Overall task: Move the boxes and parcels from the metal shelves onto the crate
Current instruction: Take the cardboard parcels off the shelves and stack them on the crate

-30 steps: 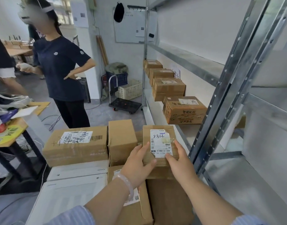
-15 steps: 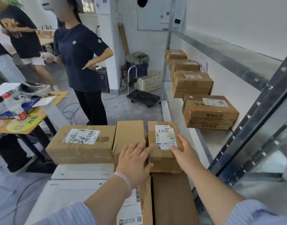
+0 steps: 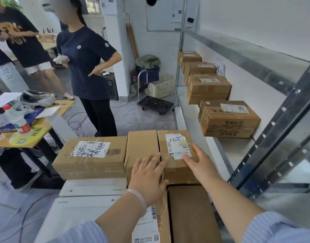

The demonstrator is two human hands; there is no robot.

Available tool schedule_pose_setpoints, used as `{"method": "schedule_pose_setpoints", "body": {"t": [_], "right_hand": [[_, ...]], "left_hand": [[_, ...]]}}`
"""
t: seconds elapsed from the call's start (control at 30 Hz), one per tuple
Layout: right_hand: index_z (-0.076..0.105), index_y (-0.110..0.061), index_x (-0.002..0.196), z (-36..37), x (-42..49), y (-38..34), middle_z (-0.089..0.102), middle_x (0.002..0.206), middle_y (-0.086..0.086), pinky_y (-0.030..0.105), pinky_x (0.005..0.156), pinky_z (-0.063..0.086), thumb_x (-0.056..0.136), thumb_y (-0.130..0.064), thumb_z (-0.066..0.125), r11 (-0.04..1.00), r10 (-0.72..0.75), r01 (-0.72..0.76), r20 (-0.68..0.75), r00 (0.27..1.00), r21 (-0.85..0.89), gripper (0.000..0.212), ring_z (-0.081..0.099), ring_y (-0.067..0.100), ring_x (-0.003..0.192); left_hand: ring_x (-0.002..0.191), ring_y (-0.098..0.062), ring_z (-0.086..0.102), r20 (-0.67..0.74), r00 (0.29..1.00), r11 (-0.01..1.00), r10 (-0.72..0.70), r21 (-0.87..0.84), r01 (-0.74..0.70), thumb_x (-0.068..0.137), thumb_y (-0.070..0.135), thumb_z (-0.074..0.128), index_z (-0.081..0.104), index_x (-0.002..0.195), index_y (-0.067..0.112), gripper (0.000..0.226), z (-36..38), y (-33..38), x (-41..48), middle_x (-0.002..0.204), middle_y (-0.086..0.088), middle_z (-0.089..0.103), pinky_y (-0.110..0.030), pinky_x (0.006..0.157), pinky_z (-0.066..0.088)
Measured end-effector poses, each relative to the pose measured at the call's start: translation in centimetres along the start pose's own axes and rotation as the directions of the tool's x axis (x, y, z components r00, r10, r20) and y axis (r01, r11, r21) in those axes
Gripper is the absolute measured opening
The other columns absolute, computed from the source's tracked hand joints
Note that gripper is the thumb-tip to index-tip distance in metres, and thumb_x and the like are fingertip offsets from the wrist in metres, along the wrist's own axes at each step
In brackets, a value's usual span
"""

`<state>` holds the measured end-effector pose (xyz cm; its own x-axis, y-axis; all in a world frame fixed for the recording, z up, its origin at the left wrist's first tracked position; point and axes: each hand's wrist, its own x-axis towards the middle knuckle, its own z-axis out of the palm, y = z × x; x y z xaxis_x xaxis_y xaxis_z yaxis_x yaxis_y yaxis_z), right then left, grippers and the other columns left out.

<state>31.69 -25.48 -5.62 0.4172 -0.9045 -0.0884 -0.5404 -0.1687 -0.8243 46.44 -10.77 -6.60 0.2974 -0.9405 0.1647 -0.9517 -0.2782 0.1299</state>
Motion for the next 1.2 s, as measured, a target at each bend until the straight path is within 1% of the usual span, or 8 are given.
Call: {"method": "schedule_pose_setpoints", "body": {"t": [0.3,0.37,0.47,0.57,0.73,0.8,0.87,1.2], "right_hand": [[0.024,-0.04,0.15,-2.0,-6.7,0.7,0.028,0.155,-0.011,0.031,0.111,0.025,0.087,-0.061,0.054,0.987,-0.137,0.13,-0.072,0.988,-0.099,0.072,0.025,0.007,0.14],[0.022,-0.042,0.15,-2.8,-8.8,0.9,0.023,0.158,-0.011,0.037,0.115,0.024,0.087,-0.061,0.054,0.98,-0.147,0.134,-0.085,0.985,-0.149,0.073,0.02,0.008,0.143],[0.017,-0.046,0.149,-4.2,-12.7,1.3,0.015,0.159,-0.014,0.033,0.116,0.019,0.086,-0.063,0.055,0.964,-0.164,0.126,-0.15,0.975,-0.236,0.076,0.012,0.006,0.145],[0.017,-0.043,0.15,-4.8,-17.8,2.6,0.013,0.159,-0.015,0.034,0.116,0.022,0.082,-0.067,0.054,0.931,-0.152,0.059,-0.238,0.959,-0.359,0.081,0.013,0.006,0.144],[0.009,-0.039,0.152,-4.9,-28.2,6.2,0.007,0.161,-0.01,0.035,0.116,0.015,0.077,-0.079,0.042,0.851,-0.035,-0.16,-0.357,0.933,-0.5,0.091,0.008,0.011,0.146],[0.007,-0.038,0.153,-5.3,-32.4,7.4,0.003,0.161,-0.009,0.037,0.117,0.009,0.066,-0.092,0.028,0.812,0.035,-0.279,-0.433,0.901,-0.514,0.103,0.004,0.012,0.147],[0.004,-0.04,0.152,-6.1,-36.7,8.5,0.002,0.162,-0.007,0.038,0.118,0.005,0.06,-0.095,0.021,0.765,0.094,-0.398,-0.523,0.847,-0.507,0.109,0.001,0.013,0.148],[-0.01,-0.043,0.149,-8.7,-55.8,12.4,-0.011,0.162,-0.006,0.037,0.117,-0.003,0.083,-0.072,0.043,0.603,0.294,-0.736,-0.773,0.562,-0.306,0.09,-0.008,0.016,0.148]], "left_hand": [[0.147,-0.018,0.001,0.035,0.996,0.996,0.077,-0.042,-0.076,0.09,0.058,0.038,0.006,0.149,0.043,0.069,-2.1,2.1,-0.6,0.161,0.009,0.005,-0.05,0.117,-0.001],[0.147,-0.018,0.0,0.026,0.991,0.991,0.128,-0.054,-0.126,0.091,0.058,0.037,0.004,0.149,0.043,0.069,-2.7,3.1,-1.2,0.161,0.008,0.005,-0.049,0.117,-0.001],[0.146,-0.016,-0.001,-0.012,0.974,0.971,0.228,-0.076,-0.228,0.09,0.06,0.036,0.006,0.149,0.044,0.068,-3.5,5.2,-2.2,0.16,0.01,0.007,-0.047,0.117,-0.001],[0.147,-0.016,0.0,-0.024,0.935,0.929,0.354,-0.11,-0.354,0.089,0.062,0.038,0.008,0.149,0.045,0.069,-3.5,8.0,-3.8,0.161,0.009,0.007,-0.048,0.118,0.001],[0.147,-0.019,-0.004,0.046,0.827,0.82,0.56,-0.169,-0.547,0.089,0.061,0.038,-0.004,0.148,0.046,0.074,-1.9,13.2,-9.2,0.161,0.006,-0.001,-0.047,0.115,-0.006],[0.146,-0.019,-0.007,0.067,0.773,0.767,0.63,-0.209,-0.607,0.088,0.061,0.038,-0.007,0.147,0.047,0.075,-1.4,15.6,-11.9,0.161,0.007,-0.007,-0.047,0.115,-0.009],[0.146,-0.019,-0.009,0.073,0.704,0.7,0.706,-0.227,-0.678,0.088,0.062,0.041,-0.006,0.147,0.046,0.078,-1.4,18.4,-14.6,0.161,0.006,-0.009,-0.048,0.115,-0.009],[0.147,-0.022,-0.012,0.048,0.371,0.37,0.927,-0.268,-0.889,0.087,0.073,0.029,-0.021,0.143,0.048,0.079,-3.0,30.7,-27.3,0.159,0.006,-0.018,-0.048,0.115,-0.007]]}}
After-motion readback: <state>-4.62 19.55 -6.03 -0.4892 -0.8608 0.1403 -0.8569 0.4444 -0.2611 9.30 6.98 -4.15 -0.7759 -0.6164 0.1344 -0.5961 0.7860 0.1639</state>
